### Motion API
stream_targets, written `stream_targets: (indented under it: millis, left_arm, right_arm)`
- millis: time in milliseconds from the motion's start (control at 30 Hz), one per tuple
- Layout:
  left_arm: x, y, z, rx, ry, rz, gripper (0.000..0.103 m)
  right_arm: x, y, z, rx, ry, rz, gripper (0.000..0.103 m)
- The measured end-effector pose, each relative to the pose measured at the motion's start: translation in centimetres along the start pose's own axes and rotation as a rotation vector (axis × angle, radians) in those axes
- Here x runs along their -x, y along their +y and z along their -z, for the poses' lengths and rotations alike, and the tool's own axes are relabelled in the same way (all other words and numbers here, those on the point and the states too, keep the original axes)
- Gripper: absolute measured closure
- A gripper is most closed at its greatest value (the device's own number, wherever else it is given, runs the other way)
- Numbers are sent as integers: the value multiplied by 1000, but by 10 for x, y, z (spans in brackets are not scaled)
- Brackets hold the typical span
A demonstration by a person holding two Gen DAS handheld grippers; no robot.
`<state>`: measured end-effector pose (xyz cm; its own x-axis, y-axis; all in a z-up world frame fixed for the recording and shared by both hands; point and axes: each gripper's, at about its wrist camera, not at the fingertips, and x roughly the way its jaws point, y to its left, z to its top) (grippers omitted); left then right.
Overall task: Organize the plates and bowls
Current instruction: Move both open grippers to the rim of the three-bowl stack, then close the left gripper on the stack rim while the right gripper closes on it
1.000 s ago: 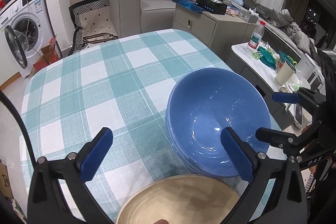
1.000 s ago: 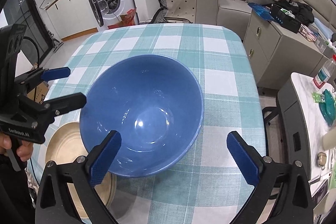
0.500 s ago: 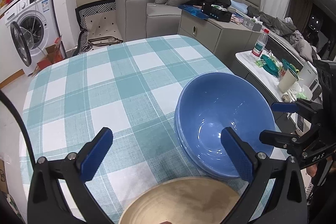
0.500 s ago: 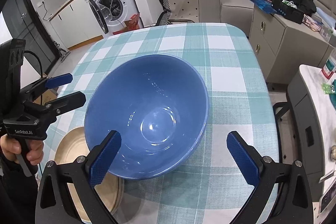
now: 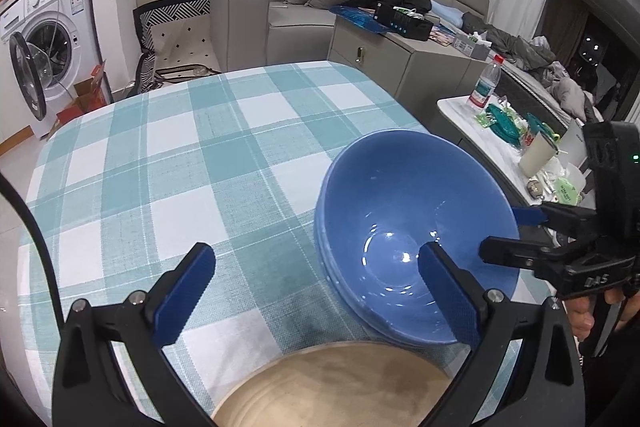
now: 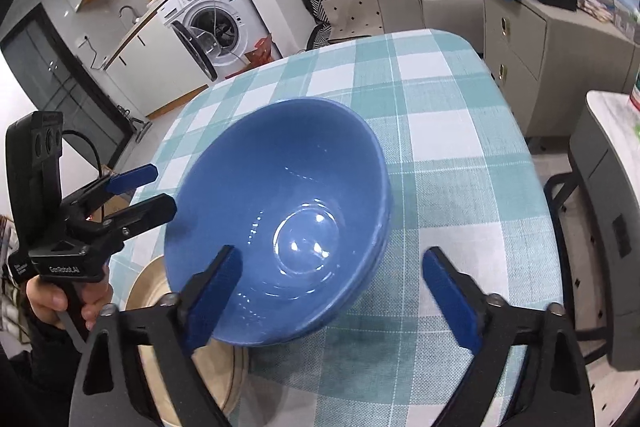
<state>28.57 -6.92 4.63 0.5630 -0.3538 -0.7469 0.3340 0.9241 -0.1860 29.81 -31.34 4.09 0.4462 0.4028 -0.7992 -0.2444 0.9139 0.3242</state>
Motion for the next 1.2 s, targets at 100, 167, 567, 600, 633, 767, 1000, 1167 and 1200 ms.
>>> stream_targets:
  millis: [100,167,567,600,633,767,1000,1167,1200]
  left_arm:
    - [-4,-3,0,-11,6,7,2]
    - [-9,-6,1,-21,18,3,2]
    - [-26,-6,4,1,35,17,2]
    - [-28,-6,4,3,37,20,2]
    - [-29,-7,4,2,36,20,2]
    - [-35,-9,5,-8,43,3,5]
    - [-48,-10,8,12,87,23,29]
    - [-52,-13,12,6,101,19,44]
    - [-51,-14,12,4,101,19,45]
  right_arm:
    - [-5,-4,2,-14,6,-15,21]
    - [-7,-5,2,-17,4,-26,22]
    - [-17,-15,4,-80,1,-113,39]
    - [-17,-15,4,-83,-2,-125,39]
    - [-18,-15,4,-84,-5,-137,39]
    - [-19,-15,4,-70,-13,-142,41]
    - [-17,-20,7,-73,-23,-133,52]
    - [-16,-18,9,-61,-32,-120,53]
    - [-16,-18,9,-59,-33,-119,53]
